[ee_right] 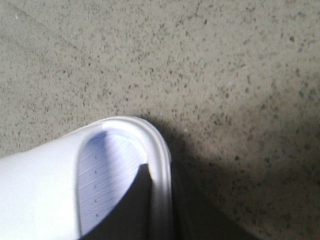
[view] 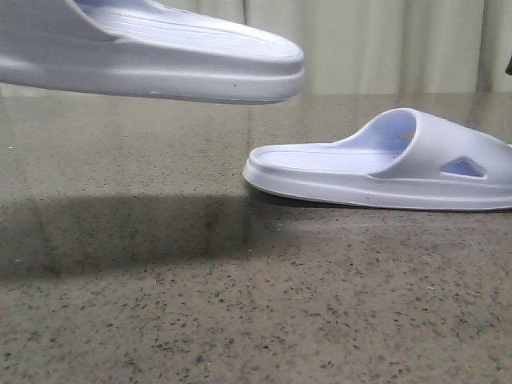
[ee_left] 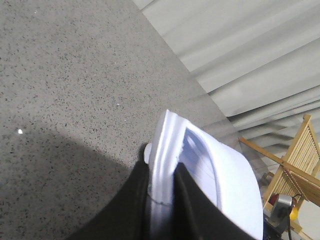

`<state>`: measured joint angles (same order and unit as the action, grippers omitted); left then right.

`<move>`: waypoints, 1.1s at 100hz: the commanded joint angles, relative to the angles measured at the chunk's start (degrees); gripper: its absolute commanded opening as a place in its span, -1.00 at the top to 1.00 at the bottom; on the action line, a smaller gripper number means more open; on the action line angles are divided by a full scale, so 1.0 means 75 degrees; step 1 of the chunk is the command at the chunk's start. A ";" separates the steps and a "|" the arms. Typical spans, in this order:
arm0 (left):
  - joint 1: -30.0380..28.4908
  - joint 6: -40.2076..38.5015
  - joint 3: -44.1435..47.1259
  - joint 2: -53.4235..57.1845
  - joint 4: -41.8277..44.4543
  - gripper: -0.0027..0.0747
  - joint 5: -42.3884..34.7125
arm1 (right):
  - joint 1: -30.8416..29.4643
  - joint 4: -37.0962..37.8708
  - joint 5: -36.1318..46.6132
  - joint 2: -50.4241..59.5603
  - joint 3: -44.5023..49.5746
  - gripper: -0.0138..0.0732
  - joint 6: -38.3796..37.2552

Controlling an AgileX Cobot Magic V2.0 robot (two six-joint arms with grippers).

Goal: Insert blue slippers together front up

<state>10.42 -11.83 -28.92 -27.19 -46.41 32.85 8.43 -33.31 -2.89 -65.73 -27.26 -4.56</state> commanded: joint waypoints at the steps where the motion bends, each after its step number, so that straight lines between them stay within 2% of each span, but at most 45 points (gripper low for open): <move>1: 0.0057 -0.0024 -0.0277 -0.0029 -0.0340 0.89 -0.0362 | 0.0044 0.0054 0.0824 0.0130 -0.0130 0.93 0.0046; 31: 0.0057 -0.0024 -0.0277 -0.0029 -0.0340 0.89 -0.0362 | 0.0205 0.0054 0.1795 0.1069 -0.0130 0.93 0.0046; 70: 0.0057 -0.0024 -0.0277 -0.0029 -0.0394 0.89 -0.0362 | 0.0205 -0.0219 0.2383 0.3340 -0.0130 0.93 0.0046; 86: 0.0057 -0.0024 -0.0277 -0.0029 -0.0394 0.89 -0.0362 | 0.0205 -0.0875 0.1962 0.4315 -0.0130 0.93 0.0046; 110: 0.0057 -0.0024 -0.0277 -0.0029 -0.0449 0.89 -0.0362 | 0.0205 -0.2013 0.0442 0.5194 -0.0130 0.93 0.0046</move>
<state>10.42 -11.83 -28.92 -27.19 -47.04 33.12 9.78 -45.81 1.49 -28.08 -26.70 -4.56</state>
